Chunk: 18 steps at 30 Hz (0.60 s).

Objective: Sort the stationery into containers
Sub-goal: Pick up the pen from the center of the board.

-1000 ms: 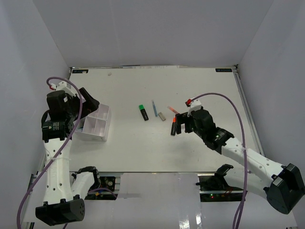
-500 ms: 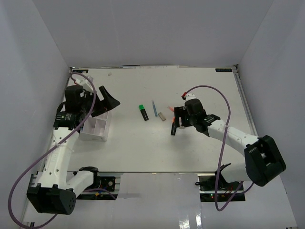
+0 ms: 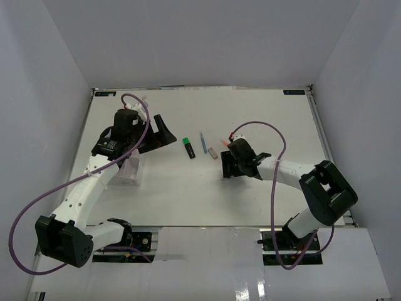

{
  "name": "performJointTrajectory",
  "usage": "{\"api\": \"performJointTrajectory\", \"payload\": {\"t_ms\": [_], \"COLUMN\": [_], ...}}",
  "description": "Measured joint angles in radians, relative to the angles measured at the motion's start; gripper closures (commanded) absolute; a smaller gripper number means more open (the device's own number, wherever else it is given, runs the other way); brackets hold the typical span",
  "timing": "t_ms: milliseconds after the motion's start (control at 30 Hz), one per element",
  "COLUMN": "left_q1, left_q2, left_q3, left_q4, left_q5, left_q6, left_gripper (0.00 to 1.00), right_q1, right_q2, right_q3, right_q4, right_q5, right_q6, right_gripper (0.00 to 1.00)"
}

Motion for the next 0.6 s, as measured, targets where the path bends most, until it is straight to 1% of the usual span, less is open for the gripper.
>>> {"api": "performJointTrajectory", "payload": {"t_ms": [100, 133, 200, 233, 267, 300, 333, 367, 400, 433, 600], "left_q1": [-0.003, -0.005, -0.009, -0.011, -0.013, -0.016, -0.019, -0.024, -0.031, -0.042, -0.11], "left_q2": [0.0, 0.0, 0.001, 0.001, 0.001, 0.001, 0.001, 0.002, 0.004, 0.008, 0.05], "left_q3": [0.0, 0.0, 0.0, 0.0, 0.0, 0.0, 0.0, 0.0, 0.0, 0.0, 0.0], "left_q4": [0.005, 0.006, 0.007, 0.008, 0.009, 0.009, 0.01, 0.01, 0.012, 0.013, 0.025], "left_q5": [-0.007, -0.009, -0.012, -0.013, -0.014, -0.015, -0.016, -0.017, -0.017, -0.018, -0.014], "left_q6": [-0.004, -0.007, -0.009, -0.011, -0.012, -0.014, -0.017, -0.02, -0.024, -0.028, -0.057], "left_gripper": [0.02, 0.02, 0.02, 0.02, 0.02, 0.02, 0.02, 0.02, 0.02, 0.02, 0.02], "right_q1": [0.011, 0.014, 0.02, 0.022, 0.024, 0.024, 0.024, 0.024, 0.024, 0.025, 0.041], "right_q2": [0.038, 0.049, 0.066, 0.072, 0.077, 0.081, 0.083, 0.083, 0.083, 0.081, 0.029], "right_q3": [0.017, 0.024, 0.037, 0.043, 0.048, 0.05, 0.051, 0.051, 0.05, 0.047, 0.006], "right_q4": [0.003, 0.002, 0.002, 0.002, 0.002, 0.002, 0.003, 0.003, 0.003, 0.006, 0.021], "right_q5": [0.028, 0.037, 0.058, 0.064, 0.071, 0.08, 0.085, 0.09, 0.092, 0.095, 0.072], "right_q6": [0.012, 0.013, 0.013, 0.012, 0.011, 0.011, 0.011, 0.009, 0.007, 0.006, -0.024], "right_gripper": [0.33, 0.37, 0.4, 0.47, 0.5, 0.54, 0.62, 0.67, 0.69, 0.75, 0.77]}}
